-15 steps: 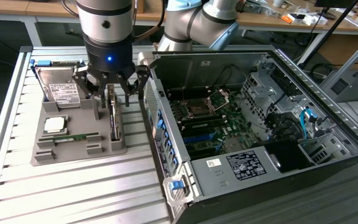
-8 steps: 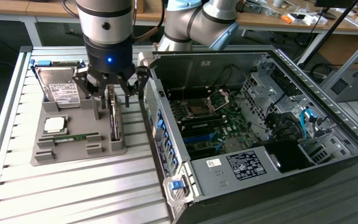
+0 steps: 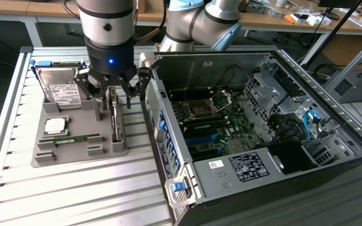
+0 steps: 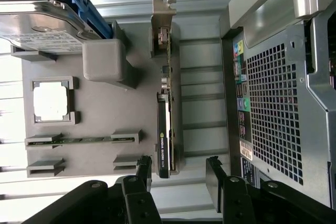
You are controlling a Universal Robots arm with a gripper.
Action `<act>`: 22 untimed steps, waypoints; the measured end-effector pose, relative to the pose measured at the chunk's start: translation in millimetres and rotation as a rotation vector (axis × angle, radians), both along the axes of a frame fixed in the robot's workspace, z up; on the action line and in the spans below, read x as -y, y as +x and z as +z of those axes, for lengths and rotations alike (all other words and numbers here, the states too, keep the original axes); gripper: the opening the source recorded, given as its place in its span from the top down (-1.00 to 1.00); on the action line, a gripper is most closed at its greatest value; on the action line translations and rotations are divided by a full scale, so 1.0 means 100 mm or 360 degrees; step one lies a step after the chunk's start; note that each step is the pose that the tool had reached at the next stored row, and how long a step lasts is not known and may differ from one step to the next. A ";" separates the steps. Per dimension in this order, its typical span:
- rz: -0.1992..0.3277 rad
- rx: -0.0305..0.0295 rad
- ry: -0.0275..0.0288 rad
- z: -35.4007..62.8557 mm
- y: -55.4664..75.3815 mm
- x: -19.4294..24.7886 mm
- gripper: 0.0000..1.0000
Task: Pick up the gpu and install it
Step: 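Pick up the gpu and move the gpu toward the slot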
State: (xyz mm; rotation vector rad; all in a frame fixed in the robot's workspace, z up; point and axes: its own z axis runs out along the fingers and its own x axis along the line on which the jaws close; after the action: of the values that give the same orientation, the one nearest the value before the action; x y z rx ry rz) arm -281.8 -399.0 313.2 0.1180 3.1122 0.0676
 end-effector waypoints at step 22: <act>0.0000 0.00001 0.00001 -0.104 0.00 -0.040 -0.08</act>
State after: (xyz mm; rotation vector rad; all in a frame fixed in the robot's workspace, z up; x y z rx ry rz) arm -281.7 -395.0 302.9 0.1179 3.1121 0.0678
